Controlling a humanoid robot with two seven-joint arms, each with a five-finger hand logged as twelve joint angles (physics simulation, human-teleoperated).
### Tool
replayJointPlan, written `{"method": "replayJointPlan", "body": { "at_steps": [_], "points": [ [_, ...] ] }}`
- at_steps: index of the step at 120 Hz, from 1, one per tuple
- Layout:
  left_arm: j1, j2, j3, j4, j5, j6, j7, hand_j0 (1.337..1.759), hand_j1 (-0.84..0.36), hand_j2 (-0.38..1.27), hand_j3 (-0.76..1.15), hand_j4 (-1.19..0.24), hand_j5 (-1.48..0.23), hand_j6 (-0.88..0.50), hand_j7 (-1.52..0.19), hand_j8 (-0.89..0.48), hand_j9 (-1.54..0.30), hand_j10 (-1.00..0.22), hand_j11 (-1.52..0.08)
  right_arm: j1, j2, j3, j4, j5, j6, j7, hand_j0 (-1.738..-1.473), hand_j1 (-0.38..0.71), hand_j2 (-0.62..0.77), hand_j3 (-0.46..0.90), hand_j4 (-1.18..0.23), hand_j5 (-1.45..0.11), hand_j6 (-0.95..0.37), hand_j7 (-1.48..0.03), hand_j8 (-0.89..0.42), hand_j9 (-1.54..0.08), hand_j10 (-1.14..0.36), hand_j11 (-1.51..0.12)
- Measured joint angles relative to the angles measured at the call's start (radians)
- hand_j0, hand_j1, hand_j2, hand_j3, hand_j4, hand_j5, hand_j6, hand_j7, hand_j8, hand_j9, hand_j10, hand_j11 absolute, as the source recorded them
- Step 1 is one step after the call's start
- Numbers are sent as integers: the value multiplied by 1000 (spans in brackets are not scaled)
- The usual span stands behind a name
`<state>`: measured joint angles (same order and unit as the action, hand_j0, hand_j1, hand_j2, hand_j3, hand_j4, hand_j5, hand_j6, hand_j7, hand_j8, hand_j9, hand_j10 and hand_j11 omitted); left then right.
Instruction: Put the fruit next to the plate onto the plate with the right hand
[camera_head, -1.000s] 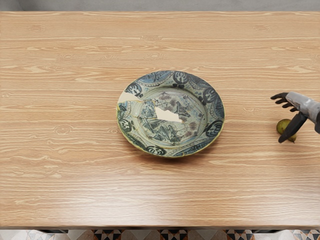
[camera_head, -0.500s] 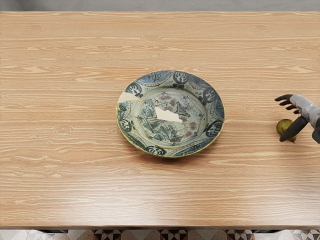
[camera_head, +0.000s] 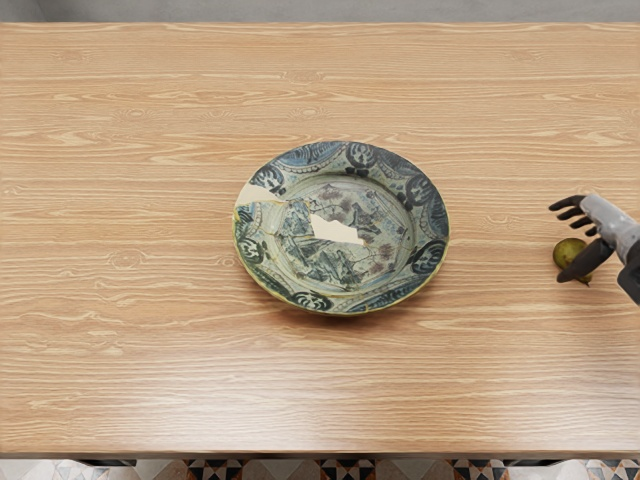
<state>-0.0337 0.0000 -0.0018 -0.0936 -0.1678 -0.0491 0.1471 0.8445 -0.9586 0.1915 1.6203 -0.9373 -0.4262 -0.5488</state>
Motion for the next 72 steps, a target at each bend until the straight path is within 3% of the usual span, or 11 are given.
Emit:
{"method": "replayJointPlan", "body": {
  "at_steps": [72],
  "points": [
    [0,0,0,0,0,0,0,1658,325,4,0,-21,-27,-21,-27,-21,-27,-21,-27,-41,38,-3,-53,-1,-67,0,-1658,12,-55,0,-310,-397,-312,-396,-311,-397,-309,-396]
  ]
}}
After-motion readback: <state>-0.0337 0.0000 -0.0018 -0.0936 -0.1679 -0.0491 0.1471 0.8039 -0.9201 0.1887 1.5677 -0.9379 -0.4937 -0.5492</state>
